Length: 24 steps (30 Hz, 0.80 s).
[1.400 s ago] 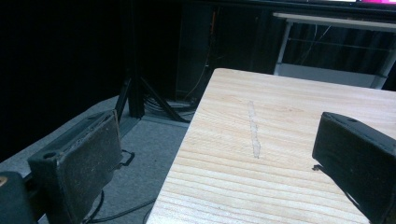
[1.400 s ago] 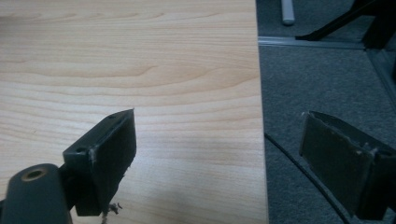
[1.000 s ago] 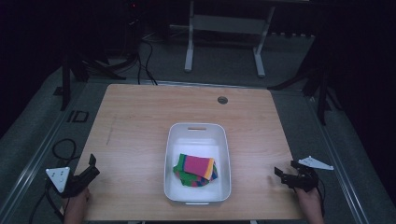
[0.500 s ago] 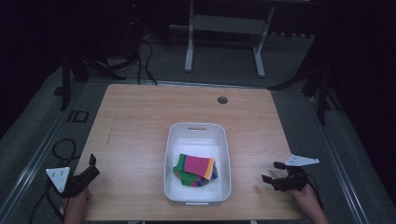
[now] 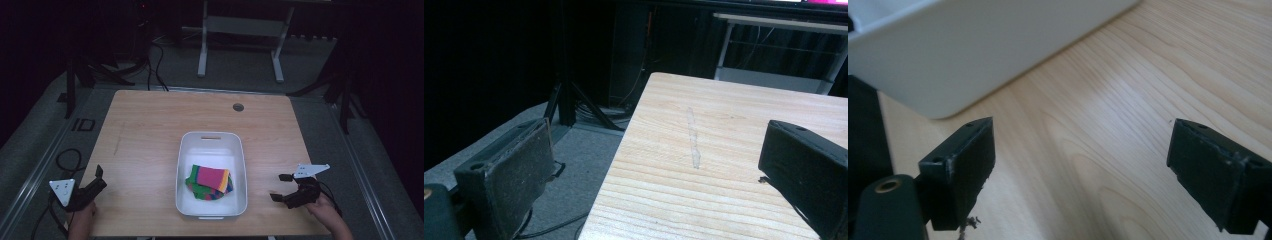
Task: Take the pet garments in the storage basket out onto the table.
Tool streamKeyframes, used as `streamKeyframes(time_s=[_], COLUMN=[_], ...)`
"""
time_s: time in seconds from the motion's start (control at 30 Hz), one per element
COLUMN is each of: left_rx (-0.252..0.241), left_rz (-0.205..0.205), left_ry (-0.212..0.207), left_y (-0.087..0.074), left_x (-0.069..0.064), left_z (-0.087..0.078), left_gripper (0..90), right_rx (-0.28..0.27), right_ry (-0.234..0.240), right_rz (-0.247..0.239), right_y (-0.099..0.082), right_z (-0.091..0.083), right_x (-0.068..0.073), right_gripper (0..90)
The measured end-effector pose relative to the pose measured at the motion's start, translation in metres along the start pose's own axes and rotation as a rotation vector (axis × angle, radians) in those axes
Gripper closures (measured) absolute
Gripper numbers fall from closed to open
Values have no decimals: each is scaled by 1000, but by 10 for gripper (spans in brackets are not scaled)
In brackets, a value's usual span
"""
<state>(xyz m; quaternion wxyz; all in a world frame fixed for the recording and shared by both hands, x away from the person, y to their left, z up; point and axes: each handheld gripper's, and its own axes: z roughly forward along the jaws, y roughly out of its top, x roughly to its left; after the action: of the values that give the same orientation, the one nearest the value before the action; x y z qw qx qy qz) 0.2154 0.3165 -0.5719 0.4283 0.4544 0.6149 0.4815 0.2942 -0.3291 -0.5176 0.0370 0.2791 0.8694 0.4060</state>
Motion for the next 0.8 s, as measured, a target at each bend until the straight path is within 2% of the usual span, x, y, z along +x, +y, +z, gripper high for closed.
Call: streamKeyframes(time_s=[0.13,0.23,0.37,0.53,0.57,0.6,0.67,0.8], left_rx=[0,0,1,1,1,1,1,2], left_rz=[0,1,-1,-1,-1,-1,-1,-1], left_ry=[0,0,0,-1,-1,-1,-1,-2], left_y=[0,0,0,0,0,0,0,0], left_x=[0,0,0,0,0,0,0,0], left_z=[0,0,0,0,0,0,0,0], left_gripper=[19,19,18,18,18,18,19,18], right_rx=[2,-11,-14,8,18,18,35,36], right_ry=[49,61,72,118,122,122,117,146], right_rz=[-28,-63,-80,-96,-120,-120,-165,-189], right_y=[12,26,36,57,66,66,80,92], right_z=[-1,-4,-7,-6,-6,-6,-2,3], right_x=[6,13,17,24,28,28,36,42], right_gripper=[122,122,122,121,119,119,116,117])
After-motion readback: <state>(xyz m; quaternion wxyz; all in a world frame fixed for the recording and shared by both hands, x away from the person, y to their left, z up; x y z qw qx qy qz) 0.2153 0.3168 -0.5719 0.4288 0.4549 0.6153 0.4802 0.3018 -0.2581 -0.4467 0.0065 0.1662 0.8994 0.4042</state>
